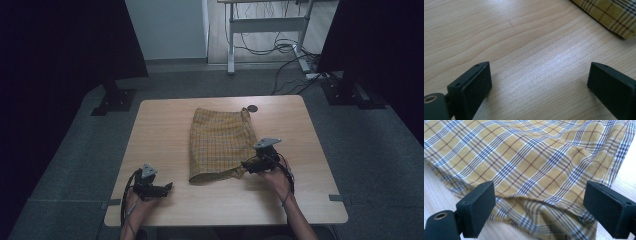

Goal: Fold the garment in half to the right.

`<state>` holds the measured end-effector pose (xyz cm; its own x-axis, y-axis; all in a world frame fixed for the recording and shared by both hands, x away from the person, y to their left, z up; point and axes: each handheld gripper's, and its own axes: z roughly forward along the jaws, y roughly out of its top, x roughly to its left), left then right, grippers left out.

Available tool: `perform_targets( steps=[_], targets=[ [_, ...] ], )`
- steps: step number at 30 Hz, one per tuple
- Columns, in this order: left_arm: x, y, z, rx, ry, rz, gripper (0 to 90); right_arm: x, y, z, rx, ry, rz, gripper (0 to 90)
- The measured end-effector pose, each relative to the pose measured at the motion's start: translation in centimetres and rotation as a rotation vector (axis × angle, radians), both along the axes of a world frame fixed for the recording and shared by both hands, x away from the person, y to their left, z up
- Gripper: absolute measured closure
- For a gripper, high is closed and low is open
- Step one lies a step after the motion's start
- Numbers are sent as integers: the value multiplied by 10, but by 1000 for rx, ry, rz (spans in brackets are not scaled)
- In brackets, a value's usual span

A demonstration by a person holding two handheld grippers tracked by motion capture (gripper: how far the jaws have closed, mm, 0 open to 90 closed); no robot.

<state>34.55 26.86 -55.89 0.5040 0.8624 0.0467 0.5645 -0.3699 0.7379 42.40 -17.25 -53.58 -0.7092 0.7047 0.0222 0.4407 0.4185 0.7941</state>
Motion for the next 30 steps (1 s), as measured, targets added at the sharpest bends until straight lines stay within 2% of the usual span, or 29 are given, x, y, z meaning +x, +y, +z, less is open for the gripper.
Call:
perform_targets(
  steps=[15, 30],
  targets=[
    [0, -1, 0, 0, 1, 5, 54, -19, -16, 3, 17, -8, 0, 103],
    [0, -1, 0, 1, 2, 10, 51, -38, -38, -2, 33, -2, -24, 99]
  ],
)
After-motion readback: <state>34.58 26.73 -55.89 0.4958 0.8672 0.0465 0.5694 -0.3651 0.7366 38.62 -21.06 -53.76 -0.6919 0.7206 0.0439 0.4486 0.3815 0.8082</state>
